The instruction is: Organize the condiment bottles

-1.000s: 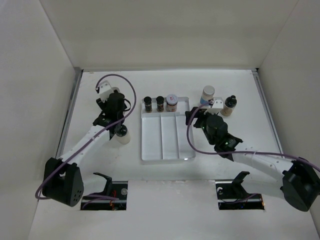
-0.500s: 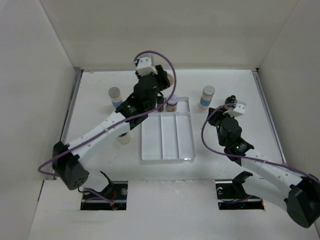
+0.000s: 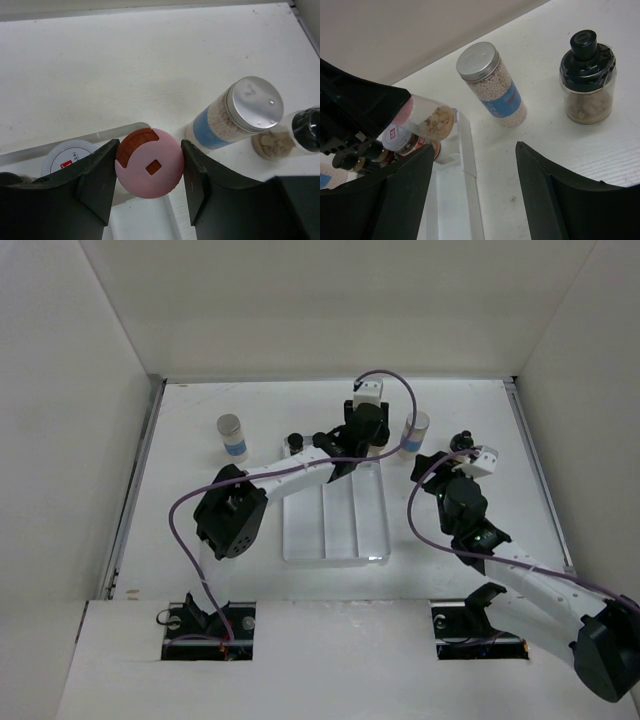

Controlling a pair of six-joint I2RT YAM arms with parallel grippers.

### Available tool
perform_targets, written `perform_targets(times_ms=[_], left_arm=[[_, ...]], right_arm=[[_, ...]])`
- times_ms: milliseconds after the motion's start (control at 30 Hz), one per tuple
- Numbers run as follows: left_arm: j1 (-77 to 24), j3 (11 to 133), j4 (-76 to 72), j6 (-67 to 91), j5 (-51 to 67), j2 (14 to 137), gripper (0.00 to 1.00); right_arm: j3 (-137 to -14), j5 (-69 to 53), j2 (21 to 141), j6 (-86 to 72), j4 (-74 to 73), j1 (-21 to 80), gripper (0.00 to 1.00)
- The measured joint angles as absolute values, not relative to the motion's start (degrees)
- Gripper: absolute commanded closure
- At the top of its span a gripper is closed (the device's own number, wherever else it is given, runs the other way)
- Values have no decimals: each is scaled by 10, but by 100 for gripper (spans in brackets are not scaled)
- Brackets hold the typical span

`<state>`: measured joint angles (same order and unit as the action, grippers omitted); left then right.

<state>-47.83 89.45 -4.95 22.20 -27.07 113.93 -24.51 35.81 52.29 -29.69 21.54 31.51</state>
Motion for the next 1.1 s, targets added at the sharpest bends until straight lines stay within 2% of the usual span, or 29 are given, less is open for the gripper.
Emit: perform_targets(times_ms=[767,933,1100], left_arm=[[-450,889,-53,207,-259,1180,74],[-450,889,-53,203,-259,1191,72],[-450,889,-58,199,-259,1212,65]], right_arm=[[-244,358,524,-297,231,315,22],[-244,358,524,-297,232,315,19],[-244,358,524,-297,232,315,11]])
